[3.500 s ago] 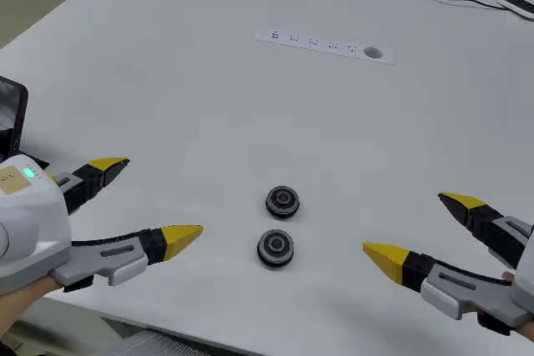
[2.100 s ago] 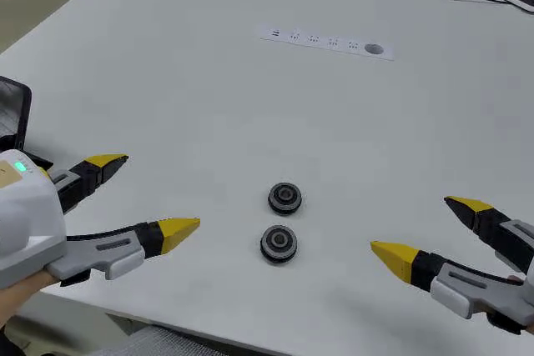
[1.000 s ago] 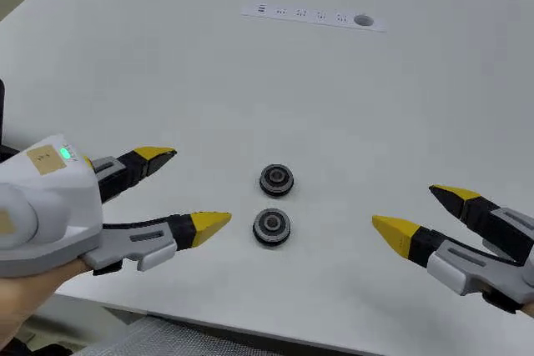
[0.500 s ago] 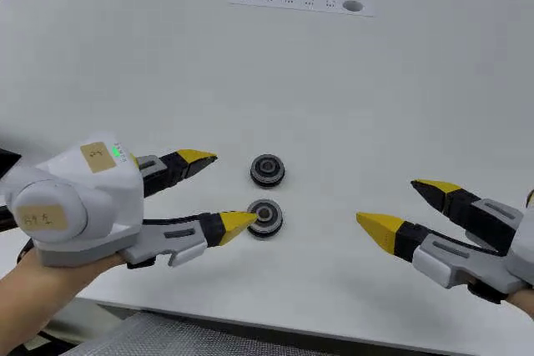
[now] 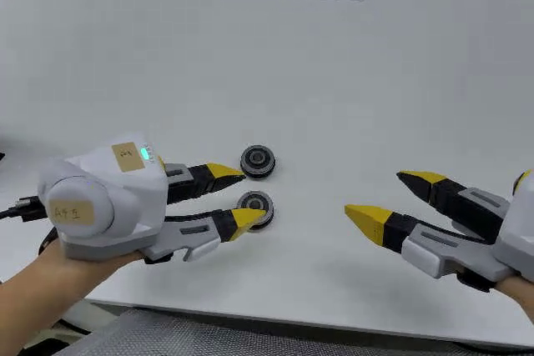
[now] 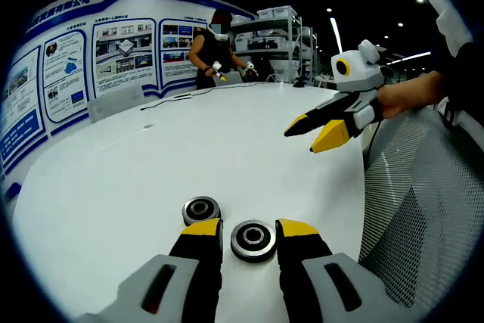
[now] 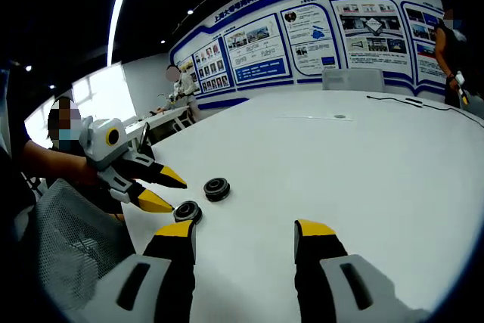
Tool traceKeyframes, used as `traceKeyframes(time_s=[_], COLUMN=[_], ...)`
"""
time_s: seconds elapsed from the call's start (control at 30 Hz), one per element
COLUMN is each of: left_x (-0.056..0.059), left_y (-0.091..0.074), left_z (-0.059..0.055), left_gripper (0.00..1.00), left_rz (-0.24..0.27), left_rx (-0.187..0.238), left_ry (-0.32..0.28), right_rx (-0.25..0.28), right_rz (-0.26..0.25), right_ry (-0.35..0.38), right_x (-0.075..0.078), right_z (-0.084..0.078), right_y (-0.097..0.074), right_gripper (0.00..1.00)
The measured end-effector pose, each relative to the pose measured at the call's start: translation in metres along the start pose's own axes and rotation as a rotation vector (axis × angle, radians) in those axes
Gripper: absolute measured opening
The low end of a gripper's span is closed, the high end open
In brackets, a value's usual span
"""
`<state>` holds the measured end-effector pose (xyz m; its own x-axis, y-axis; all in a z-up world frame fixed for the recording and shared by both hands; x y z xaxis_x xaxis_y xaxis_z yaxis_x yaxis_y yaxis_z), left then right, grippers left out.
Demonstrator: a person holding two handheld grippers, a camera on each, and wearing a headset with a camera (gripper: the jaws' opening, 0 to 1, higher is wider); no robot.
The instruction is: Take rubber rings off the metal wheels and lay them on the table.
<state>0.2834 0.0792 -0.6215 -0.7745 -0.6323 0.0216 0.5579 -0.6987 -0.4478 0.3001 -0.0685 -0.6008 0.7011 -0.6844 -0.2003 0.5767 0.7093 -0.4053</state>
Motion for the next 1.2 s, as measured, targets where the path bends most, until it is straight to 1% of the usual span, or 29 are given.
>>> traceKeyframes(time_s=[0.2, 0.27, 0.4, 0.57, 0.63, 0.77, 0.9, 1.03, 1.1, 1.2], left_x=[0.003, 0.005, 0.004, 0.003, 0.004, 0.006, 0.006, 0.003, 0.003, 0.003], left_y=[0.005, 0.006, 0.008, 0.009, 0.009, 0.01, 0.01, 0.009, 0.009, 0.01], left_z=[-0.005, -0.004, -0.007, -0.012, -0.013, -0.015, -0.015, -0.014, -0.014, -0.014], left_gripper=[0.25, 0.24, 0.21, 0.19, 0.18, 0.18, 0.17, 0.15, 0.15, 0.15], left_rz=[-0.02, -0.035, -0.034, -0.036, -0.041, -0.047, -0.047, -0.047, -0.053, -0.062], left_rx=[-0.028, -0.015, -0.032, -0.048, -0.052, -0.066, -0.062, -0.061, -0.062, -0.064], left_ry=[0.015, -0.011, -0.003, -0.006, -0.011, -0.002, -0.008, -0.018, -0.025, -0.019], right_rx=[0.003, 0.004, 0.012, 0.004, 0.002, -0.001, -0.007, -0.003, 0.004, 0.019], right_rz=[-0.003, -0.001, 0.006, 0.011, 0.015, 0.022, 0.031, 0.051, 0.068, 0.101], right_ry=[0.002, 0.005, 0.005, 0.006, 0.007, 0.007, 0.006, 0.024, 0.035, 0.061], right_x=[0.001, 0.001, 0.0, -0.001, -0.001, -0.002, -0.004, -0.008, -0.011, -0.016], right_z=[-0.001, -0.001, 0.0, -0.002, -0.003, -0.004, -0.005, -0.003, 0.0, 0.005], right_y=[0.001, 0.001, 0.002, 0.002, 0.003, 0.003, 0.004, 0.005, 0.007, 0.012], right_gripper=[0.53, 0.53, 0.5, 0.5, 0.5, 0.5, 0.5, 0.5, 0.5, 0.5])
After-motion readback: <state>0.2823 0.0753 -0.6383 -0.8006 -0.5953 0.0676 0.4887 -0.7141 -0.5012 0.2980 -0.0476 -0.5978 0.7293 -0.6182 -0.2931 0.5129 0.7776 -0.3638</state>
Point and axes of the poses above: the centre of the closed fingertips' face, and the gripper's own axes: y roughly forward along the fingers, x roughly to its right, z roughly out of its top, the point moved 2 cm from there along -y, roughly backward along the fingers, and after that the axes turned 1 degree about -y, right-handed, at the moved point
